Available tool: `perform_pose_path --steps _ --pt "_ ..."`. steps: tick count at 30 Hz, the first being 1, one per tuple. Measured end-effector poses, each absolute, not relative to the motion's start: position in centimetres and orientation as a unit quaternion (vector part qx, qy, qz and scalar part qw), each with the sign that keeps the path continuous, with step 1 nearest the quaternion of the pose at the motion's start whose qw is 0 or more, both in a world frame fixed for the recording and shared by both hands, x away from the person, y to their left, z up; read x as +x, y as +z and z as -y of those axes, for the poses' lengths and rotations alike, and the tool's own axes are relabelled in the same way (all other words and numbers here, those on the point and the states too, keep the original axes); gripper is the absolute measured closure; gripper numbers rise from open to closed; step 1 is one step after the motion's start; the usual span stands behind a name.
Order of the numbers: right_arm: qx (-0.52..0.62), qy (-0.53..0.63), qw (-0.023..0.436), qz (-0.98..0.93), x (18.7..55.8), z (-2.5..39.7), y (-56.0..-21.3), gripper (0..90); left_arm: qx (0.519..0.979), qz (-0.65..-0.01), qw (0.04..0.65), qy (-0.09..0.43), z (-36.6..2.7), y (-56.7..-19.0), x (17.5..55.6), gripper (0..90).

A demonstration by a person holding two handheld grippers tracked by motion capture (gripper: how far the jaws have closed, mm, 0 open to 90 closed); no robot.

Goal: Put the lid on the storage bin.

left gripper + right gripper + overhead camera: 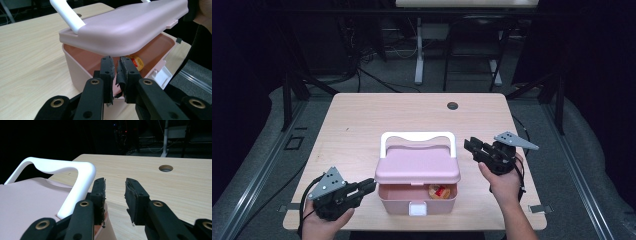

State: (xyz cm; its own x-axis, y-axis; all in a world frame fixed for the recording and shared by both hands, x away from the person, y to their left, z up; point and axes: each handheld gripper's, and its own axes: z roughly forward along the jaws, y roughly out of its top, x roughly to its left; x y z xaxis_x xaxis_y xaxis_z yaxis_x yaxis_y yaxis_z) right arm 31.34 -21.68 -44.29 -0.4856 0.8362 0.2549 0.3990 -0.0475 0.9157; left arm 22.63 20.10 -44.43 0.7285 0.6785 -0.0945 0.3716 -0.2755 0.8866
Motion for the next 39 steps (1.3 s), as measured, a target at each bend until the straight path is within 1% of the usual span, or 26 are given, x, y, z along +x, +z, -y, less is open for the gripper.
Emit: perform_pose_path --steps 11,39 --pt "0.469 0.551 0.196 -0.662 31.5 21.7 -44.5 68.8 0.777 -0.343 0.508 0.146 -20.2 -45.4 22.3 81.5" --pt "0.471 0.550 0.196 -0.662 31.6 21.8 -44.7 68.8 0.783 -0.336 0.505 0.137 -20.0 -47.0 22.1 82.8"
